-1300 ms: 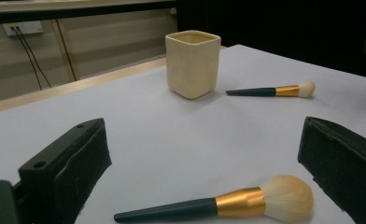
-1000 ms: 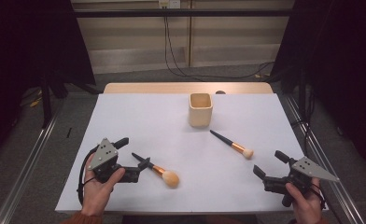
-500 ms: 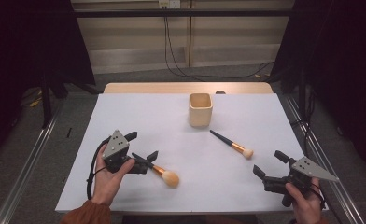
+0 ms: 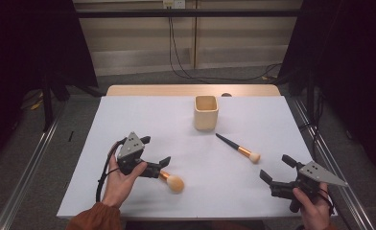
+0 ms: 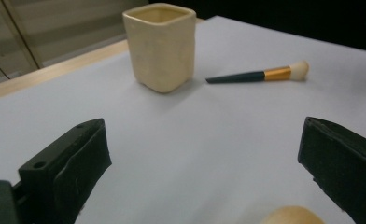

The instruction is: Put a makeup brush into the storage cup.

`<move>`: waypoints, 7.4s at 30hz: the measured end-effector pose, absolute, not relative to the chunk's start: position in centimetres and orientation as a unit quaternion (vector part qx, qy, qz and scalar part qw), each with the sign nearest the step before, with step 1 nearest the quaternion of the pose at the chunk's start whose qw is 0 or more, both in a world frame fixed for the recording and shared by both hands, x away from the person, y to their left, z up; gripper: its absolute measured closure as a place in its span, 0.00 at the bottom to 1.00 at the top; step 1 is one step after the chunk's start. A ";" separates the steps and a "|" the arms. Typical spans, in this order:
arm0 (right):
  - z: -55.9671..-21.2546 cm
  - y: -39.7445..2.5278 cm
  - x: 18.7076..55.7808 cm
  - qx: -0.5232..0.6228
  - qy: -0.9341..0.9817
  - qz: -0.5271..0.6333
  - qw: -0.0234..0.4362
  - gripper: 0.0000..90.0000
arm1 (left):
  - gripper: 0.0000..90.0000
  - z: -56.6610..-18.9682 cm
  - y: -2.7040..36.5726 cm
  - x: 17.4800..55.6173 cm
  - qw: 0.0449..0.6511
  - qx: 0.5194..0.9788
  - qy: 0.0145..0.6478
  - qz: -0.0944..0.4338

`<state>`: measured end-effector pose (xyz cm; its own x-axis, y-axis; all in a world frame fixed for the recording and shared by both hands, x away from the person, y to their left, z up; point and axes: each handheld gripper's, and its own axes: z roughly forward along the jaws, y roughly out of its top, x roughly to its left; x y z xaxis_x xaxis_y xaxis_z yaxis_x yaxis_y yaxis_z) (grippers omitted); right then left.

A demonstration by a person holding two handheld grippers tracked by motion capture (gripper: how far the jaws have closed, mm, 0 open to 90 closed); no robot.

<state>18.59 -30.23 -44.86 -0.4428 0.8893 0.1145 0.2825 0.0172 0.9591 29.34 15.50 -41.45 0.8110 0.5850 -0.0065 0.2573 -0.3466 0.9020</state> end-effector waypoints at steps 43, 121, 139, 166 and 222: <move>-44.9 -30.2 18.6 0.445 0.659 0.539 0.277 0.00 | 0.04 -40.9 15.9 32.9 0.291 0.940 0.164 0.071; -45.1 -29.9 18.9 0.443 0.671 0.533 0.264 0.00 | 0.69 -44.7 10.4 33.2 0.139 0.990 0.003 -0.035; -45.2 -30.0 18.9 0.443 0.672 0.531 0.263 0.00 | 0.75 -44.6 10.6 33.8 0.147 0.986 0.053 -0.052; -45.2 -30.0 18.9 0.444 0.672 0.531 0.263 0.00 | 0.75 -41.1 13.4 35.2 0.292 0.941 0.169 -0.041; -45.1 -30.1 18.8 0.446 0.663 0.538 0.268 0.00 | 0.75 -39.0 15.3 34.0 0.571 0.778 0.251 0.077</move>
<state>18.85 -30.07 -45.07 -0.4582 0.8800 0.1254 0.3036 0.0223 0.9525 33.96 15.34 -38.97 0.8619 0.4787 -0.1673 0.3031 -0.2218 0.9268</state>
